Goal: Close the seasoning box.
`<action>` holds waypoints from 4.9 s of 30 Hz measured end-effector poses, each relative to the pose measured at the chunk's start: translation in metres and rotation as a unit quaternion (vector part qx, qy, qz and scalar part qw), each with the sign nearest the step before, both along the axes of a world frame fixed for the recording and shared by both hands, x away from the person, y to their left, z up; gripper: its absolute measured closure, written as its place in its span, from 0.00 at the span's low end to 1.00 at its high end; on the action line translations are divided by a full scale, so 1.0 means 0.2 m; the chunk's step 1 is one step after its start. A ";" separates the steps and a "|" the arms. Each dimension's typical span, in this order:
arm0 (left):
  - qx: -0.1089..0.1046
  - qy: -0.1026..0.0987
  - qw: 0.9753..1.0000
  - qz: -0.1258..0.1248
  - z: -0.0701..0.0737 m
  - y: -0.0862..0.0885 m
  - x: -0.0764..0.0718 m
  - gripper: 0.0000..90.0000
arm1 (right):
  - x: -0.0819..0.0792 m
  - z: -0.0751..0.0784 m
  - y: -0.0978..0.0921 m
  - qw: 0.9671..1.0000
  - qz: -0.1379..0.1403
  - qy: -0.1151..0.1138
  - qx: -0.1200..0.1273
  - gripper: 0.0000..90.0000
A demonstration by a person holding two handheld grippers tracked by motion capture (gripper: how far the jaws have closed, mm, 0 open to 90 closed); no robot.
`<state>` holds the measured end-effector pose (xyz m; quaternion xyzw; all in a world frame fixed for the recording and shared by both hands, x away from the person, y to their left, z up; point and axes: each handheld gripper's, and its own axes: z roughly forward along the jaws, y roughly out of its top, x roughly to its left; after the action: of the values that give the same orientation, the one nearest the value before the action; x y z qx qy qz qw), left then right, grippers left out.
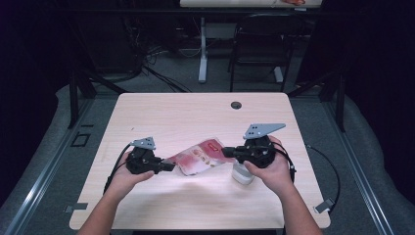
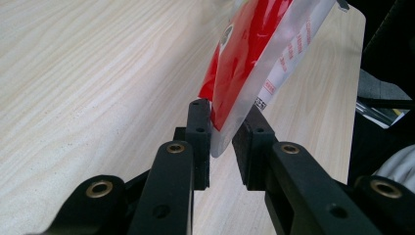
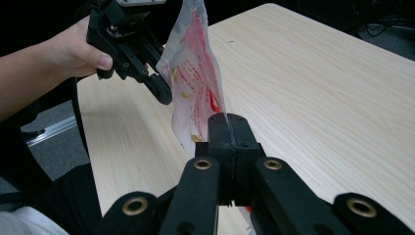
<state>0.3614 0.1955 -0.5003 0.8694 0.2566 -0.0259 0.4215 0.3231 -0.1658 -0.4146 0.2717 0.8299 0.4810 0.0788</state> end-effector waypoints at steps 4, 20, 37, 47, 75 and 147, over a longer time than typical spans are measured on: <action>0.003 0.001 1.000 0.002 -0.01 0.00 -0.01 0.86 | -0.01 0.00 0.01 1.000 0.002 0.001 -0.004 1.00; 0.003 0.005 1.000 0.015 -0.04 0.03 -0.01 0.82 | -0.02 0.04 0.08 1.000 0.022 -0.003 -0.019 1.00; 0.025 0.025 0.999 0.020 -0.19 -0.02 0.01 0.81 | 0.01 -0.08 0.08 0.999 0.013 0.015 -0.032 1.00; 0.028 0.022 0.999 0.029 -0.20 -0.02 0.01 0.76 | 0.00 -0.08 0.09 0.999 0.018 0.015 -0.035 1.00; 0.013 0.008 0.998 0.058 -0.15 0.07 0.02 0.71 | 0.01 -0.04 0.13 0.998 0.024 0.008 -0.053 1.00; 0.009 -0.037 0.998 0.049 -0.06 0.07 -0.05 0.91 | 0.11 0.07 0.45 0.996 0.066 -0.019 -0.056 1.00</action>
<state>0.3511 0.2088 -0.5123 0.8597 0.2835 0.0291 0.4239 0.3446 -0.0766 -0.4001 0.2025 0.8700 0.4429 0.0775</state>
